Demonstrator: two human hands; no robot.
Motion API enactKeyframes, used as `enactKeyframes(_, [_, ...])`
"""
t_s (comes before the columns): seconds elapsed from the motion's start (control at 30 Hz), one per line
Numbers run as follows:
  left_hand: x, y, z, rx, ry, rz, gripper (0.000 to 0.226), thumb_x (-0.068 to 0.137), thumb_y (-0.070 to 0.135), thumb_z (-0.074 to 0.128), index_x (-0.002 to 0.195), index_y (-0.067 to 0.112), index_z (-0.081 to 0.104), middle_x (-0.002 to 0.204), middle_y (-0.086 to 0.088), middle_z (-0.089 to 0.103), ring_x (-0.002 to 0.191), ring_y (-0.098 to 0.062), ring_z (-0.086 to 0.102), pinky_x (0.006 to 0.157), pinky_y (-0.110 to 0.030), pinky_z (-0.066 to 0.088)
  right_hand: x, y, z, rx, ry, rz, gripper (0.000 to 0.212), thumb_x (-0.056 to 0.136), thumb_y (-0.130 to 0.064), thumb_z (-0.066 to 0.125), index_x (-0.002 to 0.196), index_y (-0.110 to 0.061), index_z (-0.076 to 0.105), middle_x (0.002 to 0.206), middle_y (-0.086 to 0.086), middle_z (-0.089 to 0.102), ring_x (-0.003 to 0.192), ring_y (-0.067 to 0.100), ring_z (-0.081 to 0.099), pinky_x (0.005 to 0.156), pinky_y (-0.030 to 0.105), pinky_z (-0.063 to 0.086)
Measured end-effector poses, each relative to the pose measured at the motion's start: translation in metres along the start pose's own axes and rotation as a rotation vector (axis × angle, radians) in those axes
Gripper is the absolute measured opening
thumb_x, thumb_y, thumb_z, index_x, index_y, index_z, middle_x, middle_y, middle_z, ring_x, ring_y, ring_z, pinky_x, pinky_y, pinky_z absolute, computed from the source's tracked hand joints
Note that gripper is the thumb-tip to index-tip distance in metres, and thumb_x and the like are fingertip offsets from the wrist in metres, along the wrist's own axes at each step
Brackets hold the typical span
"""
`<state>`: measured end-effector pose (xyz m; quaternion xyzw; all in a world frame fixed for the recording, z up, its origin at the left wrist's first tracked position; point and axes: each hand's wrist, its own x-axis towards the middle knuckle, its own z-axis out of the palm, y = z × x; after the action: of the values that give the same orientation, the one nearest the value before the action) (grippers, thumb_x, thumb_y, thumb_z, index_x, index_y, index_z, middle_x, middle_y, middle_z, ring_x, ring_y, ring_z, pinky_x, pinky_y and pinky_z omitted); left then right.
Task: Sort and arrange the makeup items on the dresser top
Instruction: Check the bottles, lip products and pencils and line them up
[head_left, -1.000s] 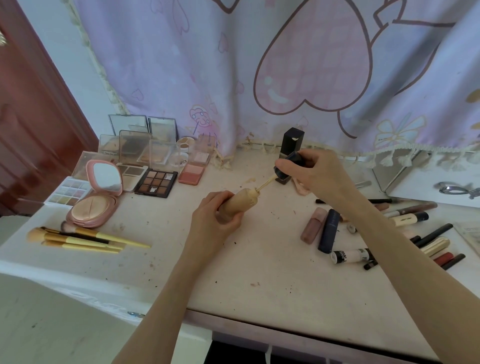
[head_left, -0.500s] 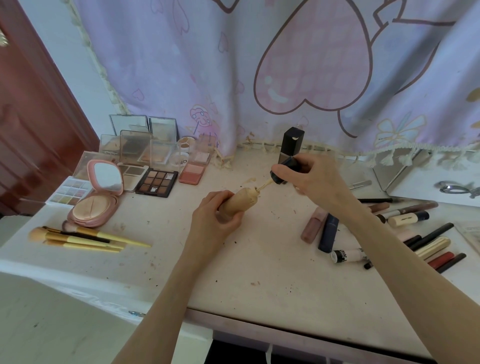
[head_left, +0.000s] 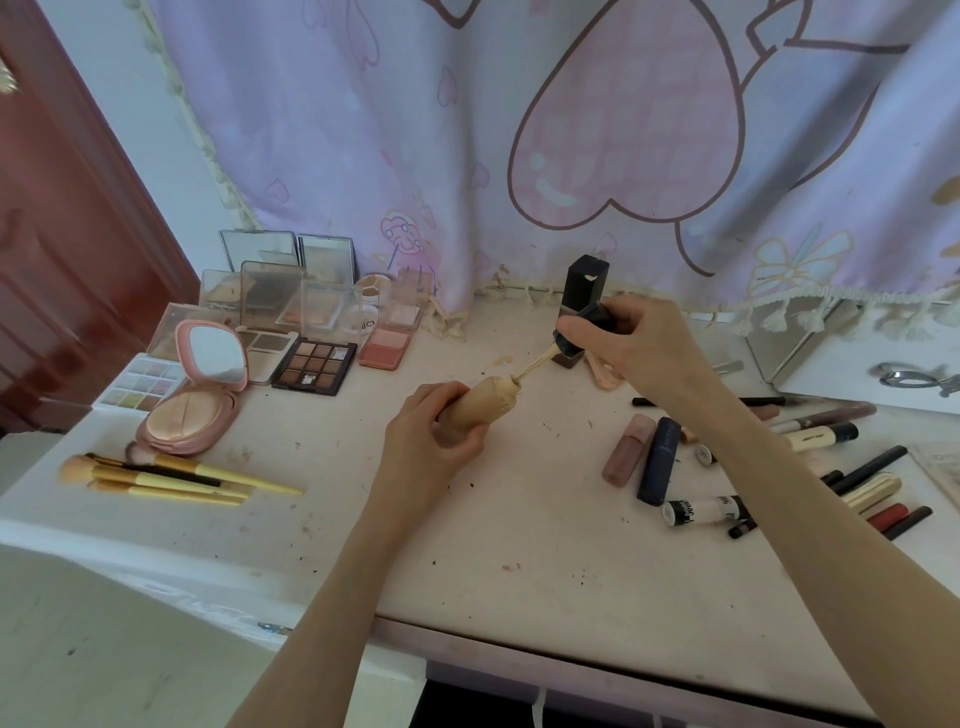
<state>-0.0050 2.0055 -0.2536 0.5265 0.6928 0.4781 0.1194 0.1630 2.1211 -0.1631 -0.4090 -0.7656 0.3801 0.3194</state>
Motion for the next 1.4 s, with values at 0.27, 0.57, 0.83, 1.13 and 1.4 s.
enactKeyframes(0.27, [0.001,0.000,0.000,0.008,0.005,-0.006,0.030,0.073,0.008,0.071,0.101,0.015,0.062,0.095,0.012,0.057,0.086,-0.006,0.053,0.075,-0.003,0.036,0.003,-0.002,0.002,0.040,0.024,0.006,0.029,0.082,-0.037,0.066,0.080,-0.008,0.068,0.048,-0.013,0.049,0.045,0.003,0.040,0.051,0.021,0.033])
enactKeyframes(0.57, [-0.001,0.002,-0.003,-0.012,0.004,-0.002,0.029,0.075,0.009,0.071,0.102,0.016,0.061,0.092,0.019,0.054,0.085,0.002,0.053,0.073,-0.002,0.037,-0.001,0.000,-0.001,0.060,0.029,0.011,0.020,0.084,-0.033,0.065,0.073,-0.017,0.064,0.048,-0.014,0.051,0.041,-0.001,0.042,0.044,0.010,0.034])
enactKeyframes(0.83, [-0.001,0.001,-0.002,-0.023,-0.002,-0.005,0.030,0.075,0.011,0.071,0.099,0.023,0.059,0.091,0.023,0.053,0.087,0.008,0.052,0.074,-0.001,0.036,-0.008,0.005,0.010,0.125,0.038,0.040,0.031,0.081,-0.033,0.067,0.078,-0.003,0.066,0.054,-0.001,0.046,0.051,0.012,0.038,0.055,0.027,0.033])
enactKeyframes(1.13, [0.000,-0.001,-0.001,-0.017,0.011,-0.008,0.029,0.074,0.009,0.071,0.100,0.018,0.061,0.092,0.022,0.052,0.086,0.012,0.050,0.074,0.001,0.034,-0.013,0.006,0.002,0.065,0.042,0.073,0.022,0.082,-0.036,0.066,0.066,-0.022,0.060,0.042,-0.016,0.047,0.040,0.001,0.039,0.046,0.014,0.032])
enactKeyframes(1.4, [0.000,0.000,-0.001,-0.008,0.018,-0.027,0.031,0.075,0.009,0.071,0.104,0.013,0.062,0.095,0.011,0.057,0.084,0.009,0.052,0.073,0.000,0.036,-0.015,0.008,-0.002,0.231,0.042,0.154,0.033,0.086,-0.028,0.064,0.090,0.005,0.063,0.059,0.010,0.045,0.044,0.008,0.036,0.044,0.016,0.032])
